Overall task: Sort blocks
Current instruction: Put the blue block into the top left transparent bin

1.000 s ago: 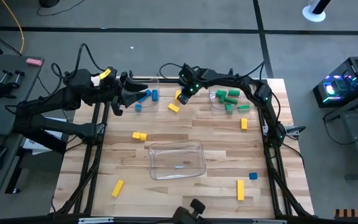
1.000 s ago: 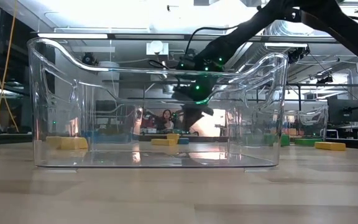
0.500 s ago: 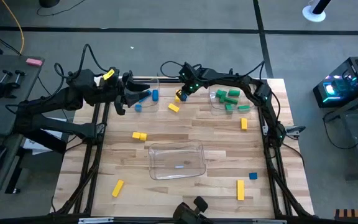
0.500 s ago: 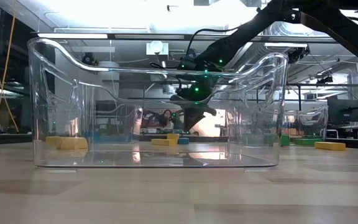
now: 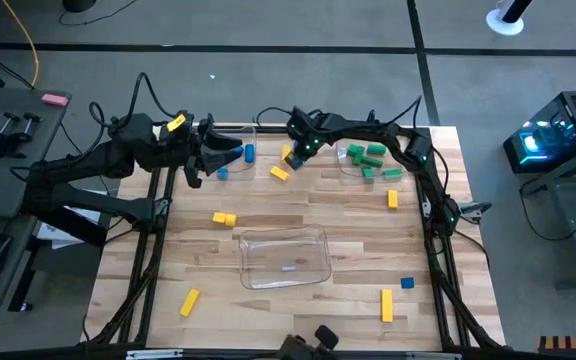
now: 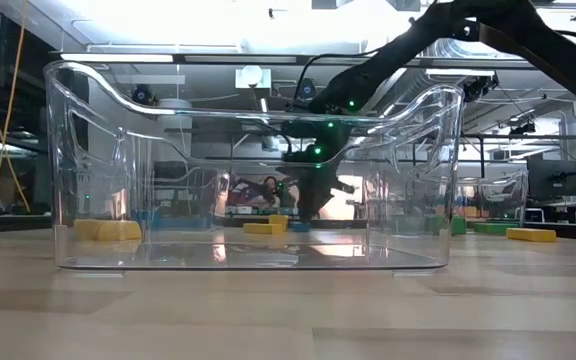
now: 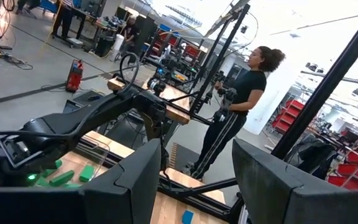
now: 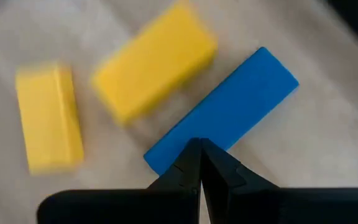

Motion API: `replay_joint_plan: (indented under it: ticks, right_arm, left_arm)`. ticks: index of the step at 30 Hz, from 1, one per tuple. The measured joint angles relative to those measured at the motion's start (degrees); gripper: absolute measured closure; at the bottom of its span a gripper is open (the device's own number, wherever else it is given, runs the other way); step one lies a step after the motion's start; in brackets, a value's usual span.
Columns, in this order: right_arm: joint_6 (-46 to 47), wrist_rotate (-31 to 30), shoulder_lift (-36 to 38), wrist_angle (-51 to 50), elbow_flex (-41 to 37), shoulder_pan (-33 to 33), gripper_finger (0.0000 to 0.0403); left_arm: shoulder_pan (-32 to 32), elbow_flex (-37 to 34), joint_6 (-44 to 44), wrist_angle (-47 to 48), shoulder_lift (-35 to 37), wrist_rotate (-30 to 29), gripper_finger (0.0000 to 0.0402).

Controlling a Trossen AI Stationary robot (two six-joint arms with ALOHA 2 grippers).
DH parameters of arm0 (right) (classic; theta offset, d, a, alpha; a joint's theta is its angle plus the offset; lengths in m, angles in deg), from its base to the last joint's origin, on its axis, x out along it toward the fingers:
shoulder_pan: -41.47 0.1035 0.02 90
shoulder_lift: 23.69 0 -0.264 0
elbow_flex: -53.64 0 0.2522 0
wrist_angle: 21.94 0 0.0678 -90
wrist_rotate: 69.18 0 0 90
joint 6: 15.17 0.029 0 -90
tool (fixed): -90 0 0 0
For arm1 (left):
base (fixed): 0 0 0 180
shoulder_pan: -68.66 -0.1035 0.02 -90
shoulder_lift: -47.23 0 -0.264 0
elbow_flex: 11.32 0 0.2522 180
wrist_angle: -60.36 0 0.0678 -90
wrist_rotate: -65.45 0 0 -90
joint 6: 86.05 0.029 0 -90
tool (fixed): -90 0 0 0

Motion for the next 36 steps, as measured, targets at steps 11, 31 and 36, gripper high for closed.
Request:
replay_joint_plan:
  ticks: [11,31,36]
  right_arm:
    - [-17.53,-0.91,0.87,-13.0,-0.1,5.36,0.0403]
    - [-51.87,-8.5,0.78,-8.15,-0.33,24.66,0.0403]
    - [-52.67,-8.57,0.65,-4.46,-0.33,24.64,0.0403]
  left_arm:
    - [0.0,0.0,0.46,0.04,0.01,0.04,0.0216]
    - [0.04,0.0,0.52,0.09,-0.22,0.09,0.0216]
    - [0.56,0.0,0.18,0.52,-1.28,0.51,0.0216]
